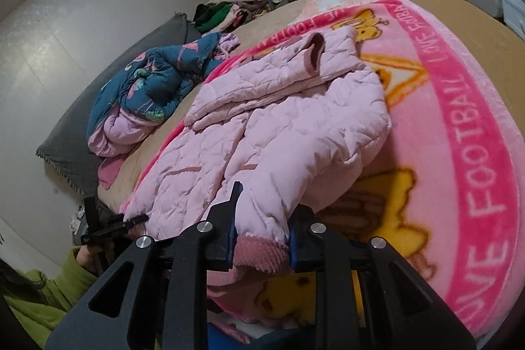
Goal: Fold large clothes
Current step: 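Grasp the ribbed hem with the right tool while the left tool grasps it too, then lift the held hem with both tools and fold it toward the collar, then open both tools to release the folded hem onto the jacket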
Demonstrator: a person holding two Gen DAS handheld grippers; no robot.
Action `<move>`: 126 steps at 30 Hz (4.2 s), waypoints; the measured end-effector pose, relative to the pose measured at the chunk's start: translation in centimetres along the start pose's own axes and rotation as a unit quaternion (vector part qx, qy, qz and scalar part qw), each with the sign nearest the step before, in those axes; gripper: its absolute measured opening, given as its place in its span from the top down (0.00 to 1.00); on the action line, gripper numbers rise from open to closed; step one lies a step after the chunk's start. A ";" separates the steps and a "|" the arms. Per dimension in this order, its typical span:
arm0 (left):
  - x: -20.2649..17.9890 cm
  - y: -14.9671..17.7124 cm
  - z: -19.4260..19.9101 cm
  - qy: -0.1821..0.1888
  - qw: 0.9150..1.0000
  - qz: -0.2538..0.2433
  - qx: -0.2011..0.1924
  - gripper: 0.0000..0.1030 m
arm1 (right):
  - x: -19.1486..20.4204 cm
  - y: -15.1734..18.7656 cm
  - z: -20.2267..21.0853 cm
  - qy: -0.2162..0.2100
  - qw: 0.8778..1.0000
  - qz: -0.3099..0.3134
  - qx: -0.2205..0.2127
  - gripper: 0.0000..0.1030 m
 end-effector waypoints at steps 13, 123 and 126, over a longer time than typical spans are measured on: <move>-0.2 -3.7 2.0 0.033 0.997 0.002 -0.075 0.90 | -1.8 5.2 -4.3 0.096 0.985 -0.024 0.142 0.35; 5.6 -30.9 -3.3 -0.016 0.959 0.069 -0.273 0.09 | 1.3 -18.5 -23.0 0.164 0.976 0.090 -0.108 0.15; 6.0 -29.8 -2.8 -0.041 0.961 0.068 -0.264 0.09 | 0.3 -19.0 -20.5 0.185 0.970 0.083 -0.136 0.13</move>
Point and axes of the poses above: each gripper's, at about its wrist camera, not at the fingertips, and z roughly against the way its jaws point, x to its left, y to its underside, the point moved 1 cm from there along -z, roughly the way its jaws point, and after that the axes turned 1 degree about y, right-handed, at the moved point
